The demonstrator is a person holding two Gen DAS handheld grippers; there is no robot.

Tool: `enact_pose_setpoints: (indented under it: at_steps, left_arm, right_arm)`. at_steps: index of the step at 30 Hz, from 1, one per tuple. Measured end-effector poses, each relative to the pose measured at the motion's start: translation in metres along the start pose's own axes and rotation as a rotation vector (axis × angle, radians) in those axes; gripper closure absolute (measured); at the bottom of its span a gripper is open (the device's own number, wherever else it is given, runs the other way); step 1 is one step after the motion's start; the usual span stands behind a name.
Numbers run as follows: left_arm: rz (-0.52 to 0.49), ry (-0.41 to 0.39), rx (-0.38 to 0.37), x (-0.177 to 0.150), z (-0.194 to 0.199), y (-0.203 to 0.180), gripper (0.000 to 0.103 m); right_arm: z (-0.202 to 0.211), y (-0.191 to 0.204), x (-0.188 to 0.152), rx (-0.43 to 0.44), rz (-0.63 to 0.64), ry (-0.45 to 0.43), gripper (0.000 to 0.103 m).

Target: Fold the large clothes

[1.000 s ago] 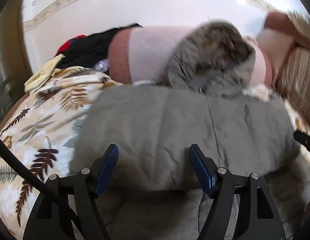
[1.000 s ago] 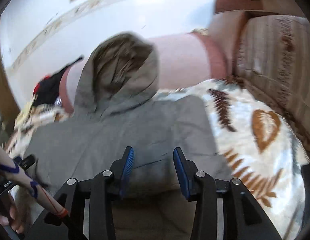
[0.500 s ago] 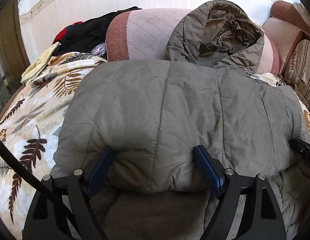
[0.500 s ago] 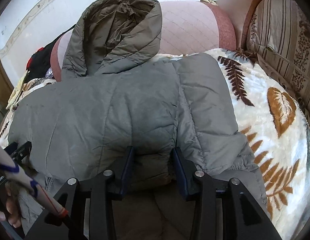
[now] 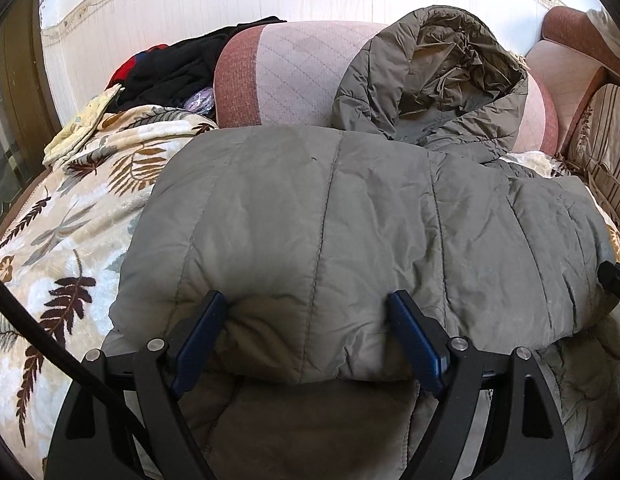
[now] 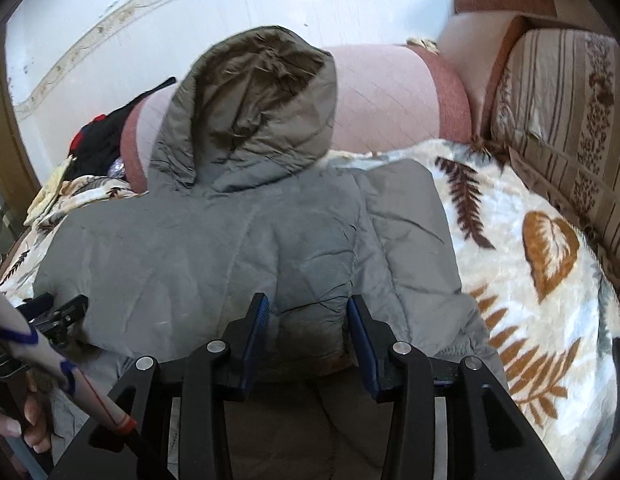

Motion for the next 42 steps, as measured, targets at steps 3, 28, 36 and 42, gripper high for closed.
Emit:
enact_pose_setpoints:
  at_steps: [3, 28, 36, 42]
  left_arm:
    - [0.001, 0.000, -0.002, 0.000, 0.000, 0.000, 0.020]
    - [-0.005, 0.001, 0.013, -0.001, -0.001, 0.001, 0.017]
    - [-0.007, 0.002, 0.016, -0.002, -0.002, 0.002, 0.016]
    - [-0.008, 0.002, 0.016, -0.002, -0.002, 0.002, 0.015]
  right_arm:
    - [-0.003, 0.000, 0.000, -0.010, 0.002, 0.011, 0.058]
    - [-0.022, 0.014, -0.009, -0.002, 0.063, 0.092, 0.054]
    - [-0.023, 0.016, -0.012, -0.018, 0.090, 0.093, 0.051]
    - [-0.023, 0.016, -0.012, -0.020, 0.090, 0.093, 0.049]
Point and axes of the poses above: each gripper's, at about its wrist camera, not at the fingertips, and z roughly against the way its jaws point, y to its left, x to its top, the point moved 4 cm from there along -z, roughly the way its jaws point, and after that the axes turned 7 degrees about y, right-handed, at the moved point
